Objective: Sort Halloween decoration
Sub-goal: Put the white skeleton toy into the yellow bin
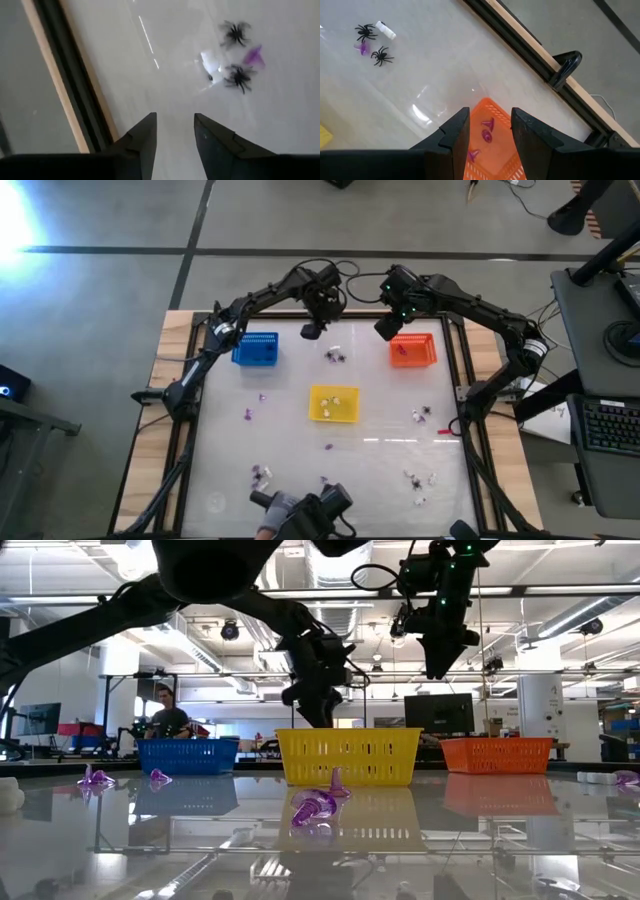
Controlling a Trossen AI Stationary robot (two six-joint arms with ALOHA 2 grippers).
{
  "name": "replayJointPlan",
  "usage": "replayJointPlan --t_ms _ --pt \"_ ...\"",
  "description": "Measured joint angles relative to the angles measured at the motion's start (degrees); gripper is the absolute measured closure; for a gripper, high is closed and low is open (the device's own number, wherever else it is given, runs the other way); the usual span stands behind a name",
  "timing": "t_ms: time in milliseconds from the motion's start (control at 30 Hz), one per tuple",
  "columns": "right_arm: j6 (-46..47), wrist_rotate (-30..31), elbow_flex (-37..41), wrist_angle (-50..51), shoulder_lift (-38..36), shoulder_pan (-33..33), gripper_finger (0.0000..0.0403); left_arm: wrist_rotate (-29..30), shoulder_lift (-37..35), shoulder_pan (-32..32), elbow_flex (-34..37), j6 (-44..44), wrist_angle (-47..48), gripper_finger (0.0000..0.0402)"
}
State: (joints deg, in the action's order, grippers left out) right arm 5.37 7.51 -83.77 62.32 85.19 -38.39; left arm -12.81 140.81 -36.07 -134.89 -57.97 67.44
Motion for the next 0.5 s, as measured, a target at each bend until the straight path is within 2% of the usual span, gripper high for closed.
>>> replayJointPlan --t_ms 233,367,500 --pt "0.00 0.00 0.00 -0.03 0.00 0.00 0.0266 0.04 0.00 0.72 0.00 -4.53 0.41 0.0316" --pt "-0.03 0.00 0.00 -0.06 0.00 0.00 0.0266 -4.26 0.00 1.77 0.00 -4.51 1.62 0.0326" --pt "-0.04 0.00 0.00 -0.06 0.00 0.00 0.0266 -4.88 -0.07 2.95 0.51 -3.83 1.65 0.0327"
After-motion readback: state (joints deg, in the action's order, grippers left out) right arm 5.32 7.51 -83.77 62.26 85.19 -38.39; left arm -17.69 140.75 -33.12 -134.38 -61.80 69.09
